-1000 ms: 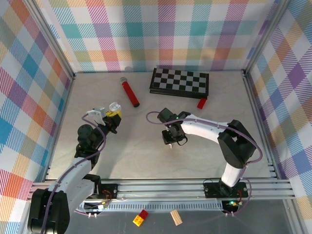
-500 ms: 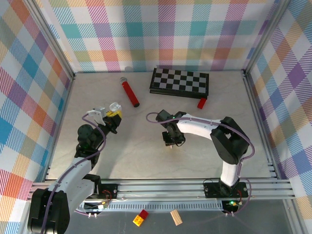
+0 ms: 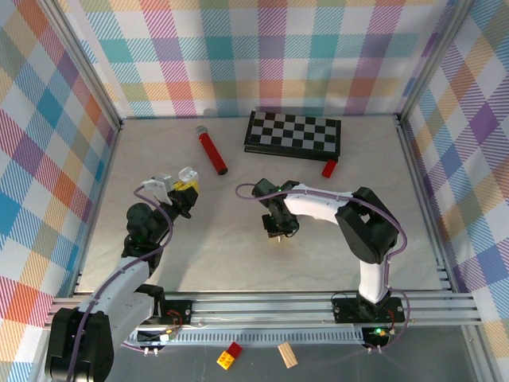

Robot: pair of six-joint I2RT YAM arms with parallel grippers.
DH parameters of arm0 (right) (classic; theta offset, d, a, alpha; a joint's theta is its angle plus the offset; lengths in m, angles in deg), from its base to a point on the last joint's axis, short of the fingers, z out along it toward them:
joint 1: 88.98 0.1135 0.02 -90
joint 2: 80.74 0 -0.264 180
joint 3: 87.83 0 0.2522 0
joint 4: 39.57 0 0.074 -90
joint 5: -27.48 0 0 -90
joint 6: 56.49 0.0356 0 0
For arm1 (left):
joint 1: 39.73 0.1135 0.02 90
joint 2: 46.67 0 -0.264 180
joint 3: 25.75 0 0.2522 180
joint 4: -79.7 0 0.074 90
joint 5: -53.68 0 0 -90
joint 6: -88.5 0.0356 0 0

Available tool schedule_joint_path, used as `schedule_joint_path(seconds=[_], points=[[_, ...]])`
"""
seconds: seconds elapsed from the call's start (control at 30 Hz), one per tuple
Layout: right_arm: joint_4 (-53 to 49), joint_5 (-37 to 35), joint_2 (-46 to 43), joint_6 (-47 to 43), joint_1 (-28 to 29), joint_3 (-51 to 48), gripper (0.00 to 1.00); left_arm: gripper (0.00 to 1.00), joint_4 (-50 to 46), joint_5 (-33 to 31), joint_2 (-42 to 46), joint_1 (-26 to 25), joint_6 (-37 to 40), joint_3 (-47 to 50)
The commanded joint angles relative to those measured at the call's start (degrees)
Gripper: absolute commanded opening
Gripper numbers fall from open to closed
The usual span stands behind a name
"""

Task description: Insert the wireless bluetooth earbuds into the charging case

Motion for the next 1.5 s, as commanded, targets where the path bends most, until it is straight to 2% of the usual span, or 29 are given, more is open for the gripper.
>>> schedule_joint_path(seconds=[0.0, 0.1, 0.3, 0.63, 0.8, 1.1, 1.47], points=[[-0.22, 0.76, 0.53, -0.36, -0.25, -0.07, 0.24, 0.05, 0.48, 1.27, -0.12, 0.56, -0.28, -1.03], [-0.07, 0.79, 0.09, -0.57, -0.25, -0.12, 0.20, 0.05, 0.50, 1.42, -0.07, 0.57, -0.24, -1.10], [0.23, -0.97, -2.34, -1.16, -0.25, -0.31, 0.21, 0.05, 0.50, 2.30, -0.01, 0.50, -0.35, -1.15], [6.83, -5.23, -15.42, -4.21, -0.34, -5.12, 0.22, 0.05, 2.02, 6.93, -2.38, -0.49, -1.38, -2.16], [8.04, -7.27, -22.27, -5.13, -0.51, -5.16, 0.22, 0.05, 2.80, 7.84, -3.96, -5.47, 2.87, -2.59], [11.12, -7.86, -32.74, -8.24, -0.91, -4.39, 0.22, 0.05, -2.73, 6.87, -7.71, -17.01, 15.26, -6.62], [11.95, -2.23, -40.09, -9.00, -1.04, -4.79, 0.22, 0.06, -2.86, 9.45, -16.50, -24.81, 18.41, -12.79]])
